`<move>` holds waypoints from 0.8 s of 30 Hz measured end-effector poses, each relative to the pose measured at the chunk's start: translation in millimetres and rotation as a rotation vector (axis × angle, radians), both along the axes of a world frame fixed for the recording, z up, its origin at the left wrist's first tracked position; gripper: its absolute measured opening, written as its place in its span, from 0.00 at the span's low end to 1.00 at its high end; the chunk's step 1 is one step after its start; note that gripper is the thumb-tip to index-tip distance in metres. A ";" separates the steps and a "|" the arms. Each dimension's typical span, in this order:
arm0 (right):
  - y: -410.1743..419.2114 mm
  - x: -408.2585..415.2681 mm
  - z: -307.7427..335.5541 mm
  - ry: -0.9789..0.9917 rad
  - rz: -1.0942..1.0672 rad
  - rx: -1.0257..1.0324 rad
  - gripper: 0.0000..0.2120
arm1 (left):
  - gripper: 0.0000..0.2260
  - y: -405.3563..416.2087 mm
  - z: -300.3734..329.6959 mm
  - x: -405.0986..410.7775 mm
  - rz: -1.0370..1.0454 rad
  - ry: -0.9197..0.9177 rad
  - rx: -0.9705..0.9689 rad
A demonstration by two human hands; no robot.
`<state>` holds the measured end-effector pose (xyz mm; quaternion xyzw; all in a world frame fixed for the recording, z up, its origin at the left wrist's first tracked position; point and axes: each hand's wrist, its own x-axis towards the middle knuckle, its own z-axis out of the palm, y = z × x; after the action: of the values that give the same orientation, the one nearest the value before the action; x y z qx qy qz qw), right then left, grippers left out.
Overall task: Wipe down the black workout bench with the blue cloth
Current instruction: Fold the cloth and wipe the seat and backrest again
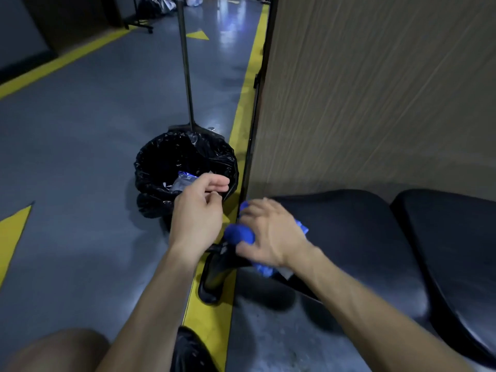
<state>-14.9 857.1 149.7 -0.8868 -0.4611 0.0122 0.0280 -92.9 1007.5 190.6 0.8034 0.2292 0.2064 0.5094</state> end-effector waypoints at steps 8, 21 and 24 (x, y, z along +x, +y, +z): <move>-45.4 -63.8 -19.9 -0.168 0.111 -0.218 0.34 | 0.18 -4.7 1.3 -15.3 -0.037 -0.001 -0.048; -53.3 -62.4 -23.3 -0.314 0.291 -0.256 0.24 | 0.20 -16.6 5.6 -28.7 -0.144 0.045 0.021; -123.3 -64.3 -24.3 -0.346 0.298 -0.236 0.36 | 0.19 -20.2 8.0 -33.2 -0.152 0.048 0.031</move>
<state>-79.2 733.8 125.4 -0.7951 -0.5801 -0.0818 -0.1572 -126.1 987.3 198.6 0.8311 0.1764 0.1511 0.5053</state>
